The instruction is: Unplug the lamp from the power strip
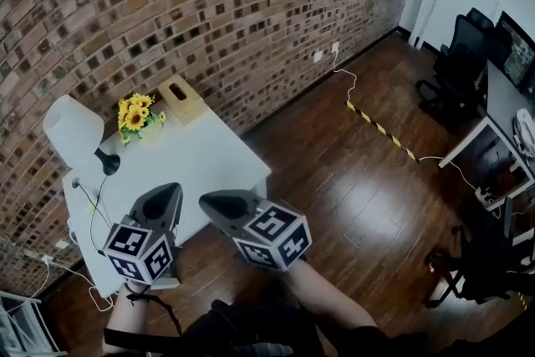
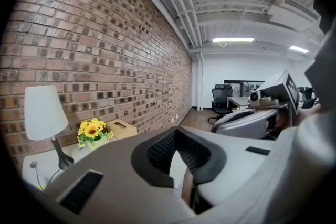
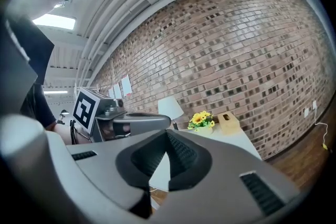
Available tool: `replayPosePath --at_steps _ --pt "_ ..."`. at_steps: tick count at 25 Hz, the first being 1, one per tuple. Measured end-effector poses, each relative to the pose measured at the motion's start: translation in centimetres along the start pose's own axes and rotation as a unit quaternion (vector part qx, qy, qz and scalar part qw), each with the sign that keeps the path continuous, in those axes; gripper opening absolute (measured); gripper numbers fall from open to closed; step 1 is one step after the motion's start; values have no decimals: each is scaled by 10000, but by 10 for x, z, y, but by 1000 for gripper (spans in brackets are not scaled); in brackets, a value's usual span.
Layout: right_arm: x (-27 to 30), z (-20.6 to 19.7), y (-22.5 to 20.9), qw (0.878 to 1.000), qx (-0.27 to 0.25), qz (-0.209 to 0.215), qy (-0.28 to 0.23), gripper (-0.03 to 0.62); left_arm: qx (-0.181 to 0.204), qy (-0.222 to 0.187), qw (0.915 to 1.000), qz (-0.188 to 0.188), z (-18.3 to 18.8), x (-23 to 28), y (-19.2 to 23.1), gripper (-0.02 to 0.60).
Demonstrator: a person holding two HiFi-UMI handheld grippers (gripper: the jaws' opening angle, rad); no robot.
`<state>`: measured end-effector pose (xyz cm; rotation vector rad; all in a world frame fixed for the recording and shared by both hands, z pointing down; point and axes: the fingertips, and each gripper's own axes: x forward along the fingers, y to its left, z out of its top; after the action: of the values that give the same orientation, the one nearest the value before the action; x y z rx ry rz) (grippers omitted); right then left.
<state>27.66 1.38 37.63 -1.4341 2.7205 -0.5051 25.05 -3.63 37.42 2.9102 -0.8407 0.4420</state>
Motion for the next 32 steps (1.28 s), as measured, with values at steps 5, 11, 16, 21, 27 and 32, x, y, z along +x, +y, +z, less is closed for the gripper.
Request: replayPosePath --at_steps 5,11,16,21,27,32 --pt "-20 5 -24 10000 39 -16 -57 0 333 54 9994 -36 11 26 -23 11" --pt "-38 6 -49 9999 80 -45 -93 -1 334 144 9993 -124 15 50 -44 11" --pt "-55 6 -70 9994 -34 -318 -157 0 297 150 9991 -278 16 67 -58 11" --pt "-71 12 -90 9950 -272 -892 -356 -2 357 -3 9974 -619 22 81 -71 11" --pt "-74 22 -109 9907 -348 -1274 -339 0 364 -92 9927 -1149 31 109 -82 11" --pt "-63 40 -122 9868 -441 -1524 -320 0 470 -202 9887 -1406 44 130 -71 11"
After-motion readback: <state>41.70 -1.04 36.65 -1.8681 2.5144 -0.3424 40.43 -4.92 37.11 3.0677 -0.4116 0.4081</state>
